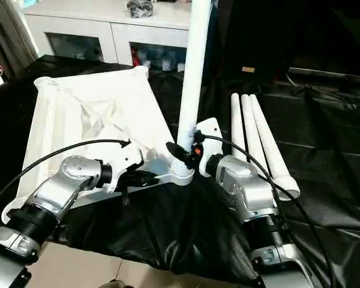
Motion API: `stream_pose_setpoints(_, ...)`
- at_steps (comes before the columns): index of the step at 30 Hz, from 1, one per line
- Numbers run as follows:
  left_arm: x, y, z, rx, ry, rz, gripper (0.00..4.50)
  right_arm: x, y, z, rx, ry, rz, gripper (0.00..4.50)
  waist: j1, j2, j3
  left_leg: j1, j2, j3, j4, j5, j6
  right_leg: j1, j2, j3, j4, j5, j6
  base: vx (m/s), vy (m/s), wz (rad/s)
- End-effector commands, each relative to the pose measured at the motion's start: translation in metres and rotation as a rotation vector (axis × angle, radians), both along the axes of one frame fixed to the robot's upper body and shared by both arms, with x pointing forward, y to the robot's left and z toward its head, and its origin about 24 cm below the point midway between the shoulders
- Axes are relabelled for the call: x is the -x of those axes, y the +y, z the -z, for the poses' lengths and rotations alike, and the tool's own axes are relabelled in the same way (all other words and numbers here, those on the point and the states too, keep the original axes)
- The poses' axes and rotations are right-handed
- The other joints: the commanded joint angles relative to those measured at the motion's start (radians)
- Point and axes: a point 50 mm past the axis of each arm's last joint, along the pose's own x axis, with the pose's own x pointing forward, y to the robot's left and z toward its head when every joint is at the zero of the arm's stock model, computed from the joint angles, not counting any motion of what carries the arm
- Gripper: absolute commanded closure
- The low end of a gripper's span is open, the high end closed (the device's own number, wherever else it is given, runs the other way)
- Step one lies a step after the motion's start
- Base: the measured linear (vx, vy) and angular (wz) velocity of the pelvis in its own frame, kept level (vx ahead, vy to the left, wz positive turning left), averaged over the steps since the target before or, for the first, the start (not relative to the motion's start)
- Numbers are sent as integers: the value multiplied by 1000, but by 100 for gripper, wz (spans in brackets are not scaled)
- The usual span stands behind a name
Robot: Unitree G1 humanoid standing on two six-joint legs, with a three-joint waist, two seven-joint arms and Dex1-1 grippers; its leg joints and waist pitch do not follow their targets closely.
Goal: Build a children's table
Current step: Insert table leg to table base
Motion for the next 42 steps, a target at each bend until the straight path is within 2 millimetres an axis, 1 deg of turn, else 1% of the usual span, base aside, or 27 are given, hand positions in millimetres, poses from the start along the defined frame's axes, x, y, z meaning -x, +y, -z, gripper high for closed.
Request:
stream_pose_setpoints(1, -6, -3, -8, 45, -34, -38, 450, 5, -5, 19, 12, 76, 25, 260, -1, -1, -58, 24, 68, -32, -86, -242, -18, 33, -112, 51, -99, -352, -181, 0, 0, 0)
stream_pose_setpoints(4, -8, -2, -9, 47, -38, -52, 450, 9, -11, 24, -18, 89, 46, 260, 1, 2, -58, 27, 69, -31, -87, -251, -17, 29, -112, 52, -101, -347, -180, 0, 0, 0)
stream_pose_setpoints(5, -9, -2, -9, 48, -38, -58, 450, 11, -14, 26, -26, 93, 59, 260, 1, 1, -58, 23, 69, -32, -88, -249, -17, 33, -114, 52, -100, -345, -181, 0, 0, 0)
stream_pose_setpoints(7, -10, -1, -9, 51, -39, -67, 450, 13, -18, 30, -39, 99, 83, 260, 2, 3, -58, 23, 69, -33, -89, -246, -14, 33, -112, 51, -100, -341, -181, 0, 0, 0)
stream_pose_setpoints(8, -11, -1, -10, 52, -41, -71, 450, 15, -21, 31, -57, 101, 101, 260, 4, 6, -58, 25, 70, -33, -89, -251, -14, 31, -113, 51, -100, -342, -181, 0, 0, 0)
stream_pose_setpoints(9, -11, -1, -10, 52, -42, -73, 450, 16, -23, 32, -71, 102, 113, 260, 5, 5, -58, 26, 70, -32, -89, -256, -13, 29, -113, 52, -102, -346, -179, 0, 0, 0)
stream_pose_setpoints(10, -12, -2, -10, 52, -44, -76, 450, 18, -26, 34, -108, 103, 140, 260, 7, 10, -58, 27, 70, -33, -90, -266, -14, 29, -114, 52, -103, -357, -179, 0, 0, 0)
stream_pose_setpoints(12, -13, -2, -11, 52, -46, -78, 450, 20, -29, 35, -137, 100, 162, 260, 10, 7, -59, 25, 71, -34, -92, -263, -13, 31, -114, 51, -104, -357, -176, 0, 0, 0)
stream_pose_setpoints(13, -13, -2, -11, 52, -47, -80, 450, 22, -30, 36, -149, 97, 171, 260, 12, 11, -58, 25, 72, -35, -93, -270, -15, 30, -115, 51, -104, -362, -175, 0, 0, 0)
stream_pose_setpoints(15, -14, -2, -11, 53, -49, -81, 450, 23, -31, 37, -162, 92, 179, 261, 12, 8, -58, 25, 71, -36, -94, -274, -16, 30, -115, 50, -104, -372, -173, 0, 0, 0)
stream_pose_setpoints(16, -15, -2, -12, 54, -51, -83, 450, 25, -31, 37, -171, 89, 183, 261, 14, 14, -58, 27, 71, -35, -93, -280, -16, 26, -115, 52, -106, -381, -170, 0, 0, 0)
stream_pose_setpoints(17, -17, -3, -13, 52, -59, -90, 450, 29, -33, 39, -179, 78, 192, 261, 18, 14, -58, 27, 71, -34, -93, -282, -14, 26, -116, 53, -109, -387, -164, 0, 0, 0)
stream_pose_setpoints(18, -17, -3, -13, 52, -60, -90, 450, 30, -33, 39, -178, 77, 192, 261, 19, 12, -58, 28, 72, -34, -94, -283, -14, 25, -116, 53, -110, -388, -162, 0, 0, 0)
stream_pose_setpoints(19, -17, -3, -13, 51, -61, -91, 450, 30, -33, 40, -175, 75, 194, 261, 18, 10, -58, 25, 71, -35, -96, -275, -11, 29, -116, 52, -108, -382, -163, 0, 0, 0)
stream_pose_setpoints(22, -18, -3, -13, 49, -63, -89, 450, 35, -32, 42, -101, 62, 176, 261, 17, 17, -56, 24, 71, -37, -98, -289, -13, 26, -117, 51, -111, -422, -152, 0, 0, 0)
stream_pose_setpoints(24, -18, -3, -13, 43, -67, -82, 450, 35, -28, 41, -54, 43, 149, 261, 16, 15, -55, 24, 71, -37, -99, -298, -16, 25, -117, 51, -115, -446, -141, 0, 0, 0)
stream_pose_setpoints(26, -18, -4, -13, 38, -72, -73, 450, 35, -23, 38, 1, 27, 110, 261, 15, 17, -55, 24, 71, -38, -99, -299, -16, 24, -118, 53, -118, -466, -132, 0, 0, 0)
stream_pose_setpoints(28, -17, -4, -13, 28, -78, -54, 450, 32, -17, 35, 64, 12, 53, 261, 13, 16, -54, 25, 71, -39, -100, -307, -17, 22, -116, 51, -118, -484, -127, 0, 0, 0)
stream_pose_setpoints(30, -16, -4, -13, 20, -82, -42, 450, 31, -14, 34, 85, 8, 29, 261, 11, 16, -53, 24, 71, -40, -100, -311, -18, 22, -118, 52, -120, -495, -124, 0, 0, 0)
stream_pose_setpoints(31, -16, -3, -13, 17, -82, -40, 450, 29, -11, 32, 101, 6, 0, 261, 10, 13, -53, 24, 70, -41, -100, -316, -16, 21, -119, 52, -121, -509, -120, 0, 0, 0)
stream_pose_setpoints(32, -16, -3, -13, 17, -82, -40, 450, 29, -9, 32, 108, 5, -11, 261, 9, 14, -53, 23, 71, -41, -101, -316, -15, 21, -118, 52, -121, -508, -117, 0, 0, 0)
stream_pose_setpoints(36, -15, -1, -12, 11, -83, -40, 450, 26, -6, 32, 148, 24, -78, 261, 2, 5, -52, 21, 71, -41, -102, -319, -12, 22, -117, 50, -120, -508, -121, 0, 0, 0)
stream_pose_setpoints(38, -14, 0, -12, 9, -83, -38, 450, 26, -5, 33, 162, 33, -104, 261, 1, 9, -52, 27, 72, -39, -101, -320, -10, 18, -118, 51, -123, -506, -123, 0, 0, 0)
stream_pose_setpoints(39, -14, 1, -12, 4, -81, -30, 450, 26, -5, 34, 181, 41, -136, 261, 0, 6, -54, 27, 72, -38, -102, -308, -8, 20, -118, 51, -123, -483, -128, 0, 0, 0)
stream_pose_setpoints(40, -13, 2, -12, 1, -81, -25, 450, 25, -5, 35, 187, 44, -149, 261, -2, 3, -54, 22, 72, -39, -103, -294, -5, 25, -118, 50, -119, -457, -137, 0, 0, 0)
stream_pose_setpoints(41, -12, 2, -11, -1, -80, -20, 450, 25, -6, 36, 191, 49, -161, 261, -2, 5, -54, 23, 74, -37, -103, -288, -3, 23, -117, 51, -119, -438, -142, 0, 0, 0)
stream_pose_setpoints(42, -12, 2, -12, -2, -80, -15, 450, 24, -7, 37, 188, 58, -173, 261, -4, 1, -54, 24, 74, -36, -102, -289, -2, 22, -118, 51, -119, -430, -146, 0, 0, 0)
